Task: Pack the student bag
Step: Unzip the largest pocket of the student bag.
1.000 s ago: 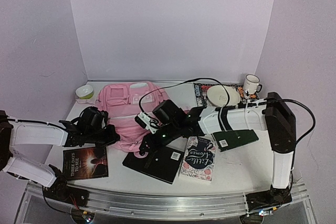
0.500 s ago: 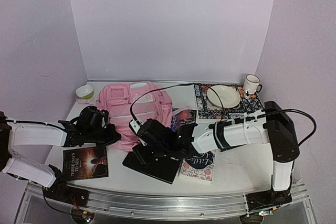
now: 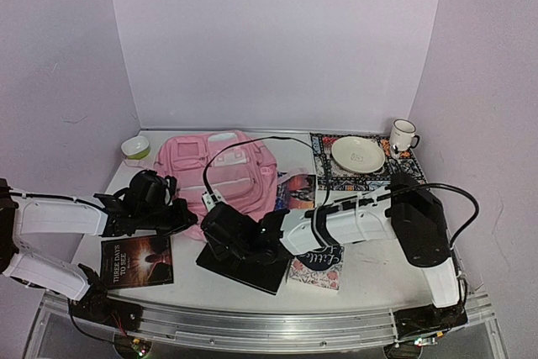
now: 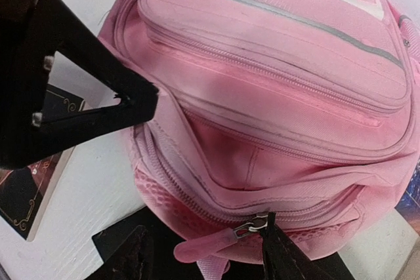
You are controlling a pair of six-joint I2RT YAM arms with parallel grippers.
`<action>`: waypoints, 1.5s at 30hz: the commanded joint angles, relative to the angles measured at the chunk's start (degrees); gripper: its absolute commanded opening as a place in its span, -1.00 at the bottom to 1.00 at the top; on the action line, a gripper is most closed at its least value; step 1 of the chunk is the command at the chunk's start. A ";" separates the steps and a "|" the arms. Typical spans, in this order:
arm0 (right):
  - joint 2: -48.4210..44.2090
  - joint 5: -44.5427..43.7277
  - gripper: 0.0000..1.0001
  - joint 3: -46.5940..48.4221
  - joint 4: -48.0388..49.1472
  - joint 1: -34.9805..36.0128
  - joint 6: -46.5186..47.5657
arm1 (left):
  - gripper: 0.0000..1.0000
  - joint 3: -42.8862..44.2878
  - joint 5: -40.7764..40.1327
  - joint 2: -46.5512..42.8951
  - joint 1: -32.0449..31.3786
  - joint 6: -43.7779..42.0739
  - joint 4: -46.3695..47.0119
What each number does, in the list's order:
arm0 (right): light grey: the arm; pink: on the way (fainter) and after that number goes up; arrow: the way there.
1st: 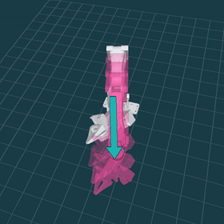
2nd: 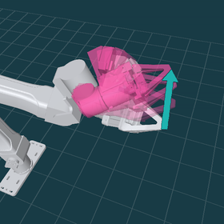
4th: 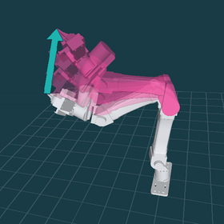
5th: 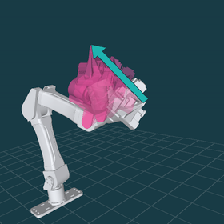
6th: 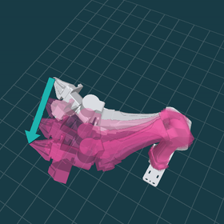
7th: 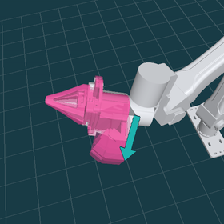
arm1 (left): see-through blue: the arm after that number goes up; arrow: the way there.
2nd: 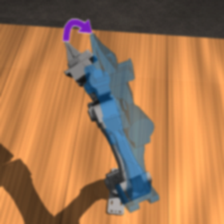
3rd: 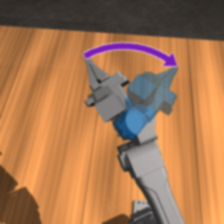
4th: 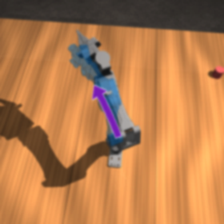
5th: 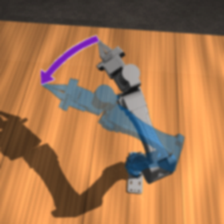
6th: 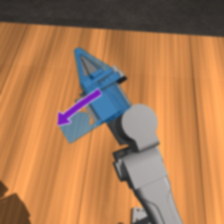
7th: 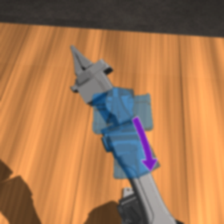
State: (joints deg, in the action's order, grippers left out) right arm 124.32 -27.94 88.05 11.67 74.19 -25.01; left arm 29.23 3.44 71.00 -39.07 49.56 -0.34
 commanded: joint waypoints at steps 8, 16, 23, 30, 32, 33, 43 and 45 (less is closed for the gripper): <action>2.31 -10.35 -0.39 0.74 -3.15 0.23 -2.33 | -1.00 0.13 1.77 -1.88 -0.85 0.33 5.70; -2.87 -6.59 -0.97 -5.07 -2.68 0.12 -0.85 | -1.00 -0.32 0.61 -2.80 -0.83 -0.09 5.46; -10.88 0.88 -1.00 -12.47 -2.11 -3.47 3.52 | -1.00 0.34 -2.83 -5.23 -0.76 -1.39 1.06; -18.06 9.68 -1.00 -19.17 -2.39 -12.42 8.73 | -1.00 0.14 -6.90 -8.20 1.18 -2.51 -5.19; -18.59 11.71 -1.00 -20.07 -2.86 -15.75 9.49 | -1.00 -0.43 -6.90 -9.00 2.30 -2.58 -6.29; -18.76 12.47 -1.00 -20.24 -3.01 -16.96 9.81 | -1.00 -0.66 -6.88 -9.35 3.04 -2.70 -6.66; -18.68 26.28 -1.00 -14.35 -3.61 -19.85 13.48 | -1.00 1.55 -8.16 -10.69 7.77 -7.90 -11.12; -18.48 28.61 -1.00 -12.52 -3.88 -19.21 13.47 | -0.97 3.30 -6.71 -10.29 7.70 -9.93 -11.06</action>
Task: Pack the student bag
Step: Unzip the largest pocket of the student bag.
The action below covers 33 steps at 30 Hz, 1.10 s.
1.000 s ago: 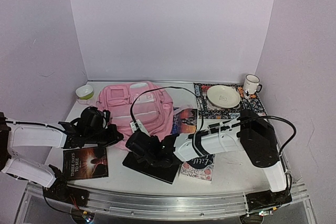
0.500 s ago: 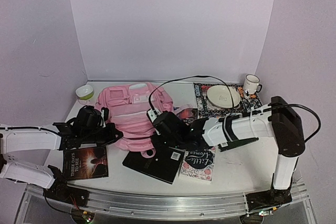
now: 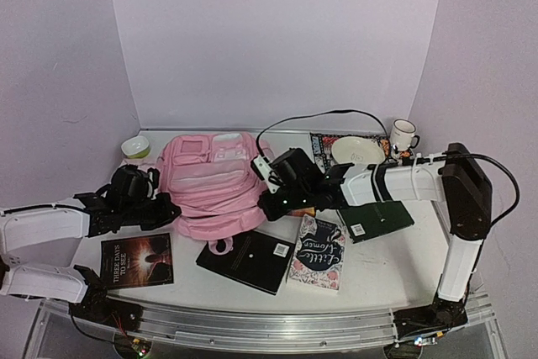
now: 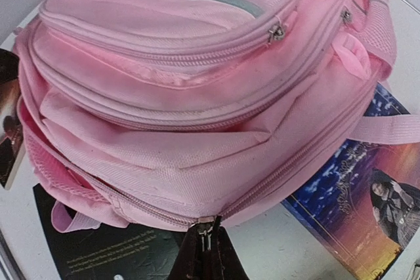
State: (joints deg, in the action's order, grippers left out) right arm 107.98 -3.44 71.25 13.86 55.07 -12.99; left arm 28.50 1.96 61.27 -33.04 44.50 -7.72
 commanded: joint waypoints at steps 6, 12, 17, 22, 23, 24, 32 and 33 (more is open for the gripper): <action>-3.40 8.16 -1.00 8.23 -6.64 1.22 1.52 | -0.29 10.27 0.58 -0.72 1.49 -13.06 -3.58; -3.77 10.98 -1.00 11.04 -7.50 2.29 1.67 | 0.23 17.61 6.37 2.53 -2.08 -20.93 -3.33; -3.54 11.60 -1.00 11.85 -7.69 3.16 1.98 | 0.36 22.84 6.98 8.67 -8.68 -26.01 -3.44; -3.87 11.03 -1.00 11.29 -7.79 3.39 1.88 | 0.30 23.43 -5.08 7.97 -8.90 -22.78 -7.98; -4.14 10.39 -1.00 10.82 -7.80 3.42 1.98 | 0.11 23.36 -7.61 7.56 -8.54 -21.57 -9.82; -4.42 9.44 -1.00 10.32 -7.86 3.40 2.25 | -0.20 23.08 -8.72 7.16 -7.98 -20.39 -11.29; -5.07 5.40 -1.00 8.92 -9.35 3.43 3.84 | -0.77 19.94 1.23 5.62 -4.94 -17.84 -9.58; -4.92 6.17 -1.00 9.10 -9.42 3.44 3.77 | -0.58 19.84 4.65 5.35 -5.32 -18.70 -7.85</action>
State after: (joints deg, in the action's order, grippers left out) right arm 107.24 2.70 79.72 3.92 58.13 -10.35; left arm 48.62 -2.41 68.33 -37.97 26.40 -18.61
